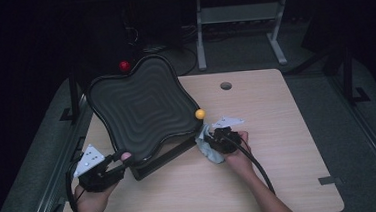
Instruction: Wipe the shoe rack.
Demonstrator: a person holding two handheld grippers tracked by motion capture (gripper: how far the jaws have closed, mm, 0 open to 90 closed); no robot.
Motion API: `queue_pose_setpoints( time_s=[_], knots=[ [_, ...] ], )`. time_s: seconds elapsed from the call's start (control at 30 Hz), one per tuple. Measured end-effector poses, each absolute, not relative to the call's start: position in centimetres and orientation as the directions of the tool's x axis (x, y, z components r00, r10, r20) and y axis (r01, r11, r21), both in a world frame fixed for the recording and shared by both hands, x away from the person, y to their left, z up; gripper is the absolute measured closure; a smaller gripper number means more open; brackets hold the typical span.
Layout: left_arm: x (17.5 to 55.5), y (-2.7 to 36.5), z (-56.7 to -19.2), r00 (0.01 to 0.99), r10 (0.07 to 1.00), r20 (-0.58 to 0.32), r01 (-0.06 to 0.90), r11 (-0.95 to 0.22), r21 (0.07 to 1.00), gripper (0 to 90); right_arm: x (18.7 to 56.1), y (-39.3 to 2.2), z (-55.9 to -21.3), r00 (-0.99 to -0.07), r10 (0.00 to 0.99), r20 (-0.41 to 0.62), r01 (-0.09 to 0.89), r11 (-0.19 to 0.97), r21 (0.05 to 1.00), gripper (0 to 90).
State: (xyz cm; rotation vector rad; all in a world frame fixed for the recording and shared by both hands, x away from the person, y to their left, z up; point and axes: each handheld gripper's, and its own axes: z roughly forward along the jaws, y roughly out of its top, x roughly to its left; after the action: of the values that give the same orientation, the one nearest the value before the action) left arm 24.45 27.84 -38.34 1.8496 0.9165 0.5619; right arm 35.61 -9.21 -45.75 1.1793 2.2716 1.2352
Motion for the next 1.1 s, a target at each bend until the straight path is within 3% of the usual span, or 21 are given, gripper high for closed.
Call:
queue_pose_setpoints(
  time_s=[0.6, 0.8, 0.93, 1.1],
  knots=[
    [24.5, 27.8, -38.3, 0.616, 0.788, -0.015, 0.349, -0.256, 0.902, 60.0, 35.5, -8.1, -46.6, -0.626, 0.765, 0.152, 0.547, 0.290, 0.785, 80.1],
    [24.6, 28.0, -38.3, 0.611, 0.791, -0.013, 0.350, -0.255, 0.901, 59.9, 35.3, -7.8, -45.5, -0.648, 0.751, 0.128, 0.507, 0.299, 0.809, 79.8],
    [24.6, 28.3, -38.3, 0.603, 0.798, -0.016, 0.353, -0.249, 0.902, 59.9, 35.7, -8.7, -47.2, -0.618, 0.772, 0.149, 0.556, 0.296, 0.777, 79.8],
    [24.7, 28.6, -38.3, 0.591, 0.806, -0.015, 0.355, -0.243, 0.903, 59.9, 36.1, -9.8, -45.5, -0.591, 0.794, 0.146, 0.535, 0.250, 0.807, 79.9]
  ],
)
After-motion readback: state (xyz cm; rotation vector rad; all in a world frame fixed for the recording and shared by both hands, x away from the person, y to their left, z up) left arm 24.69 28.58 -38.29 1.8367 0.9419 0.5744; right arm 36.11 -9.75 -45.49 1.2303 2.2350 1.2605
